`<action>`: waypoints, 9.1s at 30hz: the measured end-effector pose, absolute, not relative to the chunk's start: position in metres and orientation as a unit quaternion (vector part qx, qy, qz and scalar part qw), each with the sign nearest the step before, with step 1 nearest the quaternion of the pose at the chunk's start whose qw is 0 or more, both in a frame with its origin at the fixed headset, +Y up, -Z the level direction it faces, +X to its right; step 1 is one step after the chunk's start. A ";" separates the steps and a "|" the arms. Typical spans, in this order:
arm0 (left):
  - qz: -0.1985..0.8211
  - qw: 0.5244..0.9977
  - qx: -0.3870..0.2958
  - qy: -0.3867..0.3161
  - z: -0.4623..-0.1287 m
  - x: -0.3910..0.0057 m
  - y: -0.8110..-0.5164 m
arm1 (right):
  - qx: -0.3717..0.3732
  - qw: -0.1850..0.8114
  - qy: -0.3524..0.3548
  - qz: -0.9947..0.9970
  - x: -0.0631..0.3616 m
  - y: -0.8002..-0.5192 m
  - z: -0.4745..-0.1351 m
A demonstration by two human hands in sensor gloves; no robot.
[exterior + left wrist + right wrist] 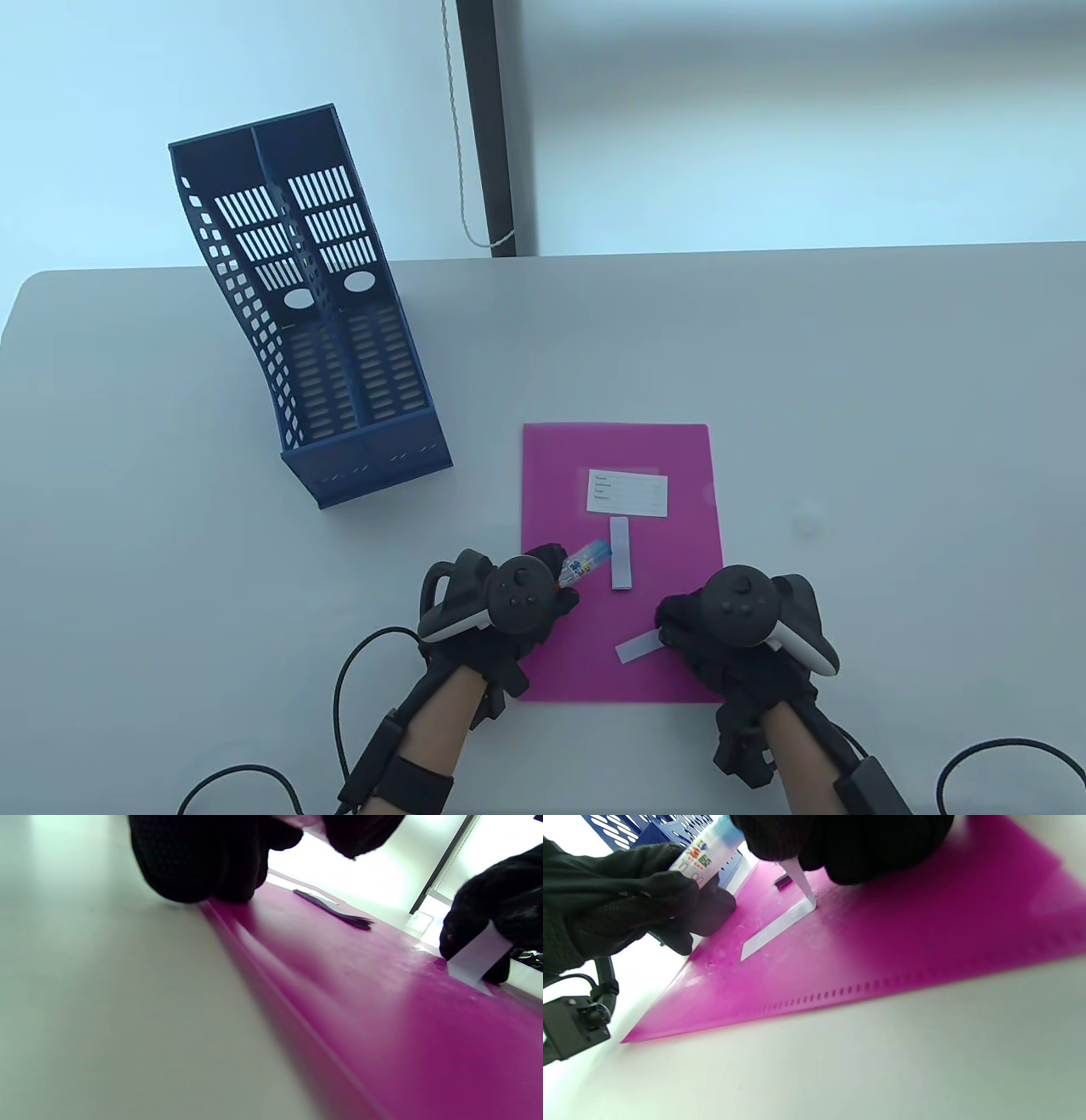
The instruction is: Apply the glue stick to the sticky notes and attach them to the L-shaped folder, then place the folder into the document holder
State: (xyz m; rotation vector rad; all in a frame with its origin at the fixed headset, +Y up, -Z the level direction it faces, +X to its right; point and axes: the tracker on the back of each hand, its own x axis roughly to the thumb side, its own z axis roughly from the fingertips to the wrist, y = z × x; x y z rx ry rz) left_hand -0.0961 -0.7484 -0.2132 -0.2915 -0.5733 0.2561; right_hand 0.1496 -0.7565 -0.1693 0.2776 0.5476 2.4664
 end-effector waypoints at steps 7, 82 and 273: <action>0.126 0.941 -0.142 -0.279 -0.213 -0.097 -0.749 | 0.083 0.349 0.199 0.912 0.157 -0.758 -0.170; 0.247 0.911 -0.173 -0.281 -0.221 -0.123 -0.759 | 0.131 0.035 -0.114 0.984 0.107 -0.703 -0.248; 0.625 0.710 -0.119 -0.303 -0.171 -0.064 -0.752 | 0.157 0.723 -0.021 0.672 0.152 -0.740 -0.144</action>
